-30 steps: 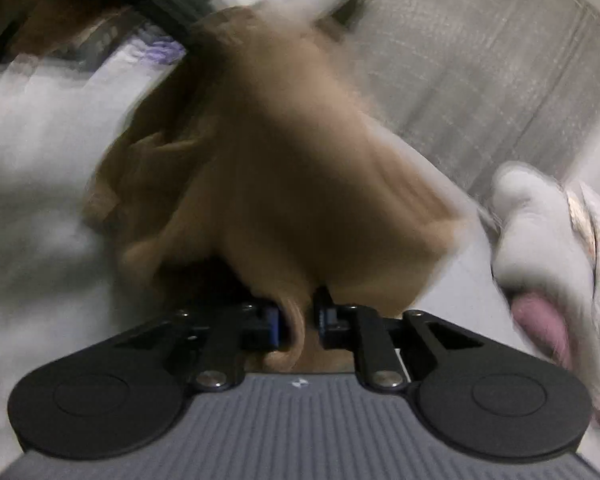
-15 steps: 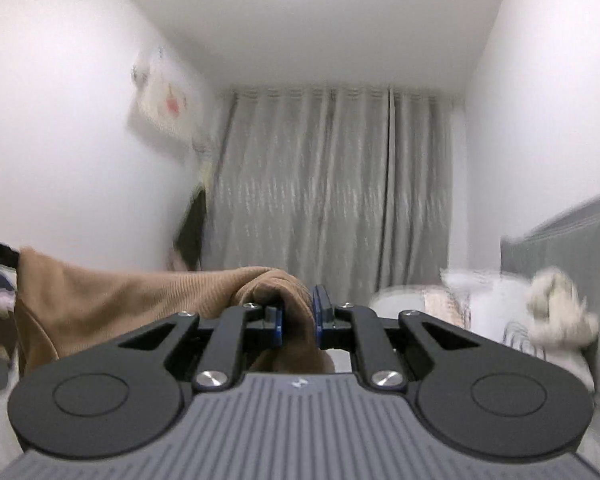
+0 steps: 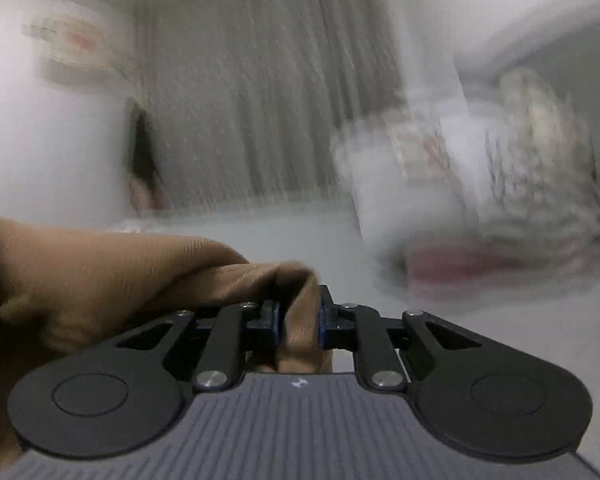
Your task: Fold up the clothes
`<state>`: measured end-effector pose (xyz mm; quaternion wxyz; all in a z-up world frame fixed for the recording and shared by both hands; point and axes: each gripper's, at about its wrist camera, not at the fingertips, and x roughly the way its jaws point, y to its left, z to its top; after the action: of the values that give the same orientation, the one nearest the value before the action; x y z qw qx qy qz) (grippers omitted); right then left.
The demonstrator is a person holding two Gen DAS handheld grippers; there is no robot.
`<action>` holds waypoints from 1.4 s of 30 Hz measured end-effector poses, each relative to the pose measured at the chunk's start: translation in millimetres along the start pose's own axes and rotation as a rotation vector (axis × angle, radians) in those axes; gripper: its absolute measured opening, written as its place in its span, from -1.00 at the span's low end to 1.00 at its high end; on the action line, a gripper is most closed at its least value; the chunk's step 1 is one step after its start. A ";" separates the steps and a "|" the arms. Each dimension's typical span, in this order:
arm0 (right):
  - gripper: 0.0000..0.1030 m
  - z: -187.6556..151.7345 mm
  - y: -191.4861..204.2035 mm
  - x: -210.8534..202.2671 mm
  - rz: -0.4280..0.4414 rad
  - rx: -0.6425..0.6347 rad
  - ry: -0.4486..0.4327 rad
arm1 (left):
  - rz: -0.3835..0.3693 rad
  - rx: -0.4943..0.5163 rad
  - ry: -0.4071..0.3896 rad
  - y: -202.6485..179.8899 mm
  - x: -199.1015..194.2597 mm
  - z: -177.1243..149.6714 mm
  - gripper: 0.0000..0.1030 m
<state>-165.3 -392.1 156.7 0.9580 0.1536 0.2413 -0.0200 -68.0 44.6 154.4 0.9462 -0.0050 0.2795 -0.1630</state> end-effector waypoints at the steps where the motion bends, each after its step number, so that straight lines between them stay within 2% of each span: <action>1: -0.59 -2.6 -3.5 7.9 -0.031 0.025 0.032 | 0.047 0.041 0.039 -1.2 13.0 -8.6 0.36; 3: -0.43 0.8 -1.1 6.0 -0.023 0.001 0.026 | 0.051 0.093 0.042 -7.0 14.8 -13.7 0.38; 5: 0.05 6.1 11.6 2.0 0.013 -0.063 0.013 | -0.035 0.149 -0.012 -19.1 1.0 -11.3 0.62; 6: 0.22 4.5 22.0 -1.8 0.018 -0.128 0.014 | -0.063 0.165 -0.025 -22.5 -2.2 -11.0 0.65; 7: 0.57 -6.3 22.5 7.9 0.016 -0.164 0.016 | -0.120 0.206 -0.023 -34.1 -6.3 -13.8 0.66; 8: 0.68 -14.9 29.7 11.6 0.010 -0.237 0.027 | -0.190 0.258 -0.016 -49.0 -10.9 -17.8 0.66; 9: 0.68 -23.5 36.5 15.6 0.004 -0.308 0.037 | -0.224 0.294 -0.009 -59.5 -10.6 -25.2 0.66; 11: 0.68 -44.0 39.4 27.2 0.015 -0.332 0.074 | -0.263 0.446 0.014 -97.7 -5.7 -46.4 0.67; 13: 0.68 -64.1 46.6 32.9 0.036 -0.340 0.124 | -0.239 0.581 0.025 -128.3 2.8 -66.1 0.71; 16: 0.68 -63.9 47.0 43.5 0.055 -0.307 0.175 | -0.209 0.688 0.070 -160.9 21.5 -92.3 0.71; 19: 0.67 -69.9 50.6 45.8 0.097 -0.273 0.243 | -0.183 0.692 0.112 -164.9 45.2 -104.0 0.71; 21: 0.53 -78.2 50.3 56.8 0.103 -0.269 0.299 | -0.152 0.677 0.135 -166.4 69.5 -112.5 0.70; 23: -0.21 -84.0 53.2 61.3 0.077 -0.303 0.309 | -0.122 0.634 0.152 -165.2 86.1 -113.4 0.29; 24: -0.34 -86.4 54.7 63.2 0.056 -0.326 0.307 | -0.115 0.607 0.161 -162.3 89.6 -110.1 -0.14; 25: -0.59 -83.8 53.4 61.5 0.043 -0.336 0.285 | -0.110 0.534 0.178 -153.5 95.6 -102.1 -0.46; 27: -0.72 -79.7 48.7 58.5 0.046 -0.312 0.257 | -0.099 0.422 0.182 -139.4 99.0 -90.4 -0.74; 28: -0.90 -78.5 46.5 53.7 0.046 -0.301 0.240 | -0.075 0.356 0.168 -127.0 99.6 -80.7 -0.76; 29: -1.00 -75.3 43.6 45.3 0.019 -0.308 0.206 | -0.058 0.326 0.156 -121.2 99.0 -75.8 -0.77; 32: -1.00 -61.8 30.6 16.4 -0.076 -0.327 0.077 | -0.014 0.216 0.086 -91.0 90.3 -52.1 -0.78; 33: -1.00 -57.5 23.7 10.2 -0.071 -0.304 0.052 | -0.033 0.171 0.061 -79.3 84.9 -43.8 -0.78; 35: -0.93 -54.4 14.0 3.2 -0.062 -0.262 0.024 | -0.171 0.131 0.051 -69.4 73.3 -34.6 -0.77; 36: -0.87 -54.7 7.2 3.7 -0.053 -0.222 0.031 | -0.210 0.144 0.057 -73.4 71.1 -34.3 -0.62; 38: -0.63 -60.7 1.1 11.4 -0.016 -0.176 0.082 | -0.259 0.259 0.066 -100.0 66.2 -46.1 0.04; 39: -0.56 -65.9 -0.1 18.4 0.014 -0.155 0.123 | -0.250 0.301 0.057 -109.9 65.4 -51.3 0.62; 40: -0.46 -67.5 0.4 21.3 0.021 -0.151 0.134 | -0.216 0.378 0.026 -126.6 65.2 -61.0 0.82; 42: -0.33 -72.1 9.5 28.4 0.037 -0.172 0.161 | -0.171 0.496 -0.006 -150.6 68.9 -77.1 0.82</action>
<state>-172.1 -360.1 85.8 0.9454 0.0763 0.3153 0.0308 -100.5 -113.1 68.2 0.9022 0.2029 0.2265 -0.3058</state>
